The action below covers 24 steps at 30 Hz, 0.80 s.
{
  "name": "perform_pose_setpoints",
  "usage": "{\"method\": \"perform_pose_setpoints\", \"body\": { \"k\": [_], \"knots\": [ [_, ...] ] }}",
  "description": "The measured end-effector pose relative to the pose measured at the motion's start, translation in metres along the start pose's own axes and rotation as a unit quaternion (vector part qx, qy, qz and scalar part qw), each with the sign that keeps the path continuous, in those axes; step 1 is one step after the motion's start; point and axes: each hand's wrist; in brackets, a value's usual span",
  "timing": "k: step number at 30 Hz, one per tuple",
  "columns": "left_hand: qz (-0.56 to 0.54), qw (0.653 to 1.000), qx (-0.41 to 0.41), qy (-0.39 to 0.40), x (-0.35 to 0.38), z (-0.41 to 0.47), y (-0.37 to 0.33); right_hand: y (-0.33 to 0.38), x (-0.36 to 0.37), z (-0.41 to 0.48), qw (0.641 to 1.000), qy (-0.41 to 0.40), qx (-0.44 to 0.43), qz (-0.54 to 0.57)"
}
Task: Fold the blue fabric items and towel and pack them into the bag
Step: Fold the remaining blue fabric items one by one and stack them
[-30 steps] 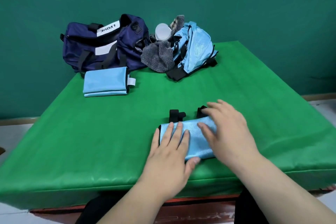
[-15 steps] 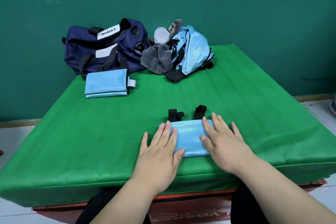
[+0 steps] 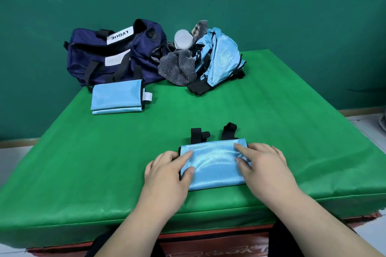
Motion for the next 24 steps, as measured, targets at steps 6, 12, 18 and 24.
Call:
{"method": "perform_pose_setpoints", "body": {
  "k": [6,12,18,24],
  "knots": [
    [-0.027,0.999,-0.020,-0.027,0.003,0.005,-0.004,0.003,-0.002,0.009,0.995,0.029,0.057,0.075],
    [-0.088,0.995,-0.011,-0.038,0.005,-0.001,-0.006,0.004,0.001,0.004,0.980,0.011,0.053,0.194],
    [-0.207,0.977,-0.006,-0.047,-0.005,-0.006,-0.007,-0.005,-0.002,0.004,0.931,-0.025,0.070,0.356],
    [-0.433,0.900,-0.036,-0.009,-0.028,-0.016,0.011,-0.002,-0.002,-0.008,0.845,0.029,0.029,0.532]
  ]
}}
Point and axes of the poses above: each hand's wrist, its own z-axis towards the middle knuckle, its own x-axis out of the palm, y = z × x, and after that the axes turned 9 degrees about -z, right-handed
